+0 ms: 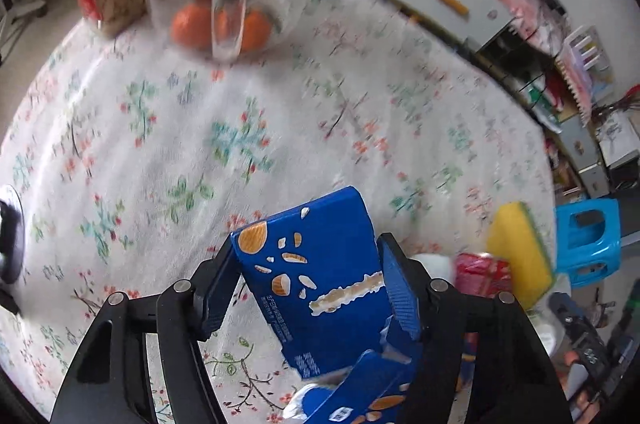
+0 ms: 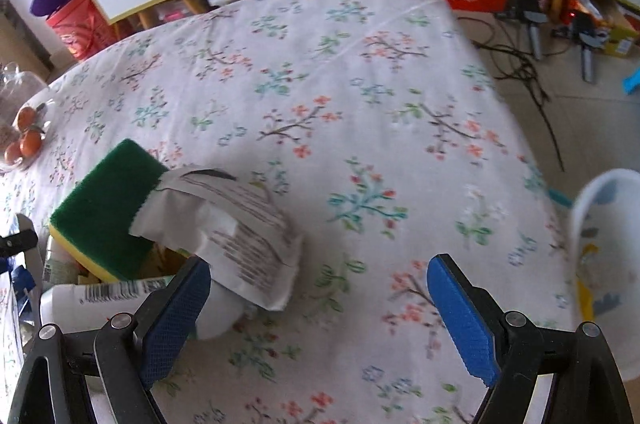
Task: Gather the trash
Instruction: 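Grasp the blue cracker box with the left gripper while the right gripper reaches the white wrapper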
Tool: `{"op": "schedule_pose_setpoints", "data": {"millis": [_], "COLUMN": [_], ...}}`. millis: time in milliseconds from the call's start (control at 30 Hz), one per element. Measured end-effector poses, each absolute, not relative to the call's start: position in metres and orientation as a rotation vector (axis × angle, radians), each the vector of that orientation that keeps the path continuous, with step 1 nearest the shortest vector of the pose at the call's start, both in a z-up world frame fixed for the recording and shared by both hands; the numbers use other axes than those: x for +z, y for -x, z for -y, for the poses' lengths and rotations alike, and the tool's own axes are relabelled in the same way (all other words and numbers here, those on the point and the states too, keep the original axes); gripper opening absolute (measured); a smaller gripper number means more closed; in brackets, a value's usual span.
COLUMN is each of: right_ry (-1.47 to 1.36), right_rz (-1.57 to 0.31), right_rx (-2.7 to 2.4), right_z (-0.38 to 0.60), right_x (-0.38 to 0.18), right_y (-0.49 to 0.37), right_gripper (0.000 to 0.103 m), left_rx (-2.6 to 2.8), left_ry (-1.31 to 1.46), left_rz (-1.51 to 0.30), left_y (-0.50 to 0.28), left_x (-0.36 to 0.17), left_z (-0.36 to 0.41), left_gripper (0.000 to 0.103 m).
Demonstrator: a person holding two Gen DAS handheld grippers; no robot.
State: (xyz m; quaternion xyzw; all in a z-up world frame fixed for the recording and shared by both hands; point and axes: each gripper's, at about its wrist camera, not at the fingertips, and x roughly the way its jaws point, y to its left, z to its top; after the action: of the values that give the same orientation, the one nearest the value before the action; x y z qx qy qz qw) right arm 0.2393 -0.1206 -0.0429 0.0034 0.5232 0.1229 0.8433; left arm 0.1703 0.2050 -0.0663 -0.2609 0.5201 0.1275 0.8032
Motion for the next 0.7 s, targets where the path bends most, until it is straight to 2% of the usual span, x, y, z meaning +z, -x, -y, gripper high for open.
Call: {"op": "schedule_pose_setpoints", "data": {"millis": [200, 567, 667, 700], "right_ry": [-0.003, -0.024, -0.059, -0.063], "right_rz": [-1.115, -1.146, -1.149, -1.151], "right_rx": [0.308, 0.366, 0.384, 0.391], "right_z": [0.105, 0.083, 0.083, 0.084], "right_x": [-0.049, -0.068, -0.069, -0.069], "right_y": [-0.245, -0.256, -0.26, -0.261], "right_gripper": [0.091, 0.091, 0.087, 0.082], "left_rx": [0.243, 0.197, 0.188, 0.188], "left_ry": [0.506, 0.537, 0.529, 0.524], "left_rz": [-0.995, -0.978, -0.972, -0.97], "left_y": [-0.162, -0.153, -0.151, -0.15], "left_x": [-0.03, -0.02, -0.018, -0.017], "left_z": [-0.203, -0.202, -0.201, -0.2], "left_gripper": [0.07, 0.07, 0.07, 0.07]}}
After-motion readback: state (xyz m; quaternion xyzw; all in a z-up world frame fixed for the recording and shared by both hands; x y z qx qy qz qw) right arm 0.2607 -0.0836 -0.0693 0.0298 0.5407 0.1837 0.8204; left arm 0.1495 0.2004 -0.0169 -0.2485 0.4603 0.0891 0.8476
